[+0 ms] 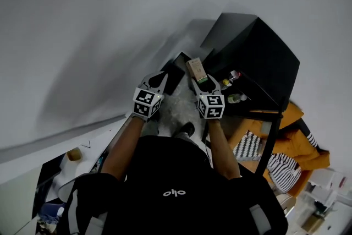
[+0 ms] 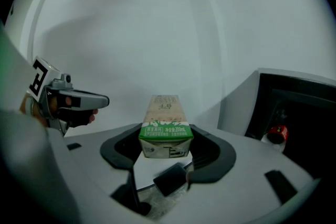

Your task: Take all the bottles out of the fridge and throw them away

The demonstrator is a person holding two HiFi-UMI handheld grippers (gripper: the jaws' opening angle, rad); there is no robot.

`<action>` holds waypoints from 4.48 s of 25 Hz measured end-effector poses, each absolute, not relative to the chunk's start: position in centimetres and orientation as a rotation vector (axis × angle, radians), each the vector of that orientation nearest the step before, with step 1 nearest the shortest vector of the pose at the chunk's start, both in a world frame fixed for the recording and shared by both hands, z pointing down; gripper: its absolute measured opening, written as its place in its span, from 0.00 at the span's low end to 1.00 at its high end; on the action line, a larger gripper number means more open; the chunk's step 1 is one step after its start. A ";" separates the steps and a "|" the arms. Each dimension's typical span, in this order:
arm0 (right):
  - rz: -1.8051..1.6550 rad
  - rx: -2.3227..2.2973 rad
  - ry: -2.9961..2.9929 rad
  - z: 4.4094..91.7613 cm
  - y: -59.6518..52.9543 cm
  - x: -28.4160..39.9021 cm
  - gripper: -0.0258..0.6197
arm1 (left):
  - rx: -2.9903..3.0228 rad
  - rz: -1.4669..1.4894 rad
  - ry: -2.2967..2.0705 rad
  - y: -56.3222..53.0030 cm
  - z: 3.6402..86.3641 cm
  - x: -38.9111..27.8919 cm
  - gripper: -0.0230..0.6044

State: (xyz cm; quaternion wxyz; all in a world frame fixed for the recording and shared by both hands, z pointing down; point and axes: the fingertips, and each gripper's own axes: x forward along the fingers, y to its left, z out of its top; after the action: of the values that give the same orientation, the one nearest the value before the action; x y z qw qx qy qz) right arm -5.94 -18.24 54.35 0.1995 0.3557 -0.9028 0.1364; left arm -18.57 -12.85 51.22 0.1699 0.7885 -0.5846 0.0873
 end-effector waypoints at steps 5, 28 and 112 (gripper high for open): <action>0.417 0.925 -2.495 58.2 -18.5 -8.1 0.45 | 2.209 0.246 -1.641 -13.5 54.4 -19.1 0.04; 0.709 1.047 -2.349 90.3 -18.3 -10.1 0.45 | 2.140 0.390 -1.444 -17.4 83.3 -21.2 0.04; 0.554 1.863 -2.342 47.0 -16.6 20.0 0.05 | 2.609 0.268 -1.138 -19.5 48.6 7.8 0.04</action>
State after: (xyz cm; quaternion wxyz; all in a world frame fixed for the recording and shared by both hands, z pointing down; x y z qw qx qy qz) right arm 19.96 -16.56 46.96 0.0490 0.6115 -0.7685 0.1819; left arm 7.79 -19.49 48.60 0.1406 0.9035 -0.3941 0.0929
